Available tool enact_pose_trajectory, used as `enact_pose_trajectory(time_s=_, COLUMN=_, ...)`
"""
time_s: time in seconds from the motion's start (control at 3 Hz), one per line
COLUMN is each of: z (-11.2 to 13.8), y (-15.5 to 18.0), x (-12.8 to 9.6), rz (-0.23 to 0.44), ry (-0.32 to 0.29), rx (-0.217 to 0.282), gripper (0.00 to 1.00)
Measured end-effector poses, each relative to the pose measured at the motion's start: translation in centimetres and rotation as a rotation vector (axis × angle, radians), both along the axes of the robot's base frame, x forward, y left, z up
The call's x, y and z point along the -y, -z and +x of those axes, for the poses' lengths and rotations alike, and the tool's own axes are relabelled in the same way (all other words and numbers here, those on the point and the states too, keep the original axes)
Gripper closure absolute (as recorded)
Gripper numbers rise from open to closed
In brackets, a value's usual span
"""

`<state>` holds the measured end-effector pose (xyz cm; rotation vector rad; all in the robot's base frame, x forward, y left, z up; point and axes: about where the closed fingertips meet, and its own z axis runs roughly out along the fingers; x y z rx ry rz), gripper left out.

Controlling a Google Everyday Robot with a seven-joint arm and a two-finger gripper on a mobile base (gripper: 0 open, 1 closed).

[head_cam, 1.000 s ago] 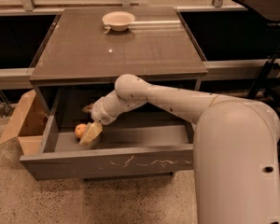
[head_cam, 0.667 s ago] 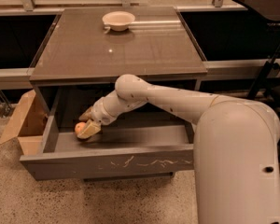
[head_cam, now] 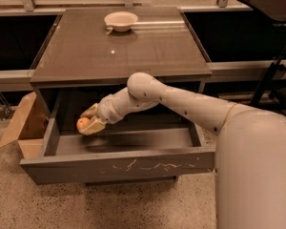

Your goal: Pick orange from top drawer and place on counter

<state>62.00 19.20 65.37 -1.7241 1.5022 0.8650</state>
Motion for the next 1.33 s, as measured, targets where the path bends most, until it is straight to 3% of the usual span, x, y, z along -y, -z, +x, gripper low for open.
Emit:
enact_pose_trajectory(time_s=0.33, z=-0.1, y=-4.6, x=2.7, rz=0.095, ry=0.002, rx=0.078, gripper=1.00)
enact_pose_trajectory(time_s=0.67, z=-0.3, y=-8.5, x=5.4, rz=0.137, ry=0.000, rx=0.142, gripper=1.00)
enact_pose_trajectory(time_s=1.0, z=-0.3, y=-8.5, x=5.4, rz=0.137, ry=0.000, rx=0.142, gripper=1.00)
enact_pose_trajectory(time_s=1.33, z=-1.7, y=-11.9, x=5.3, rz=0.128, ry=-0.022, rx=0.213, gripper=1.00)
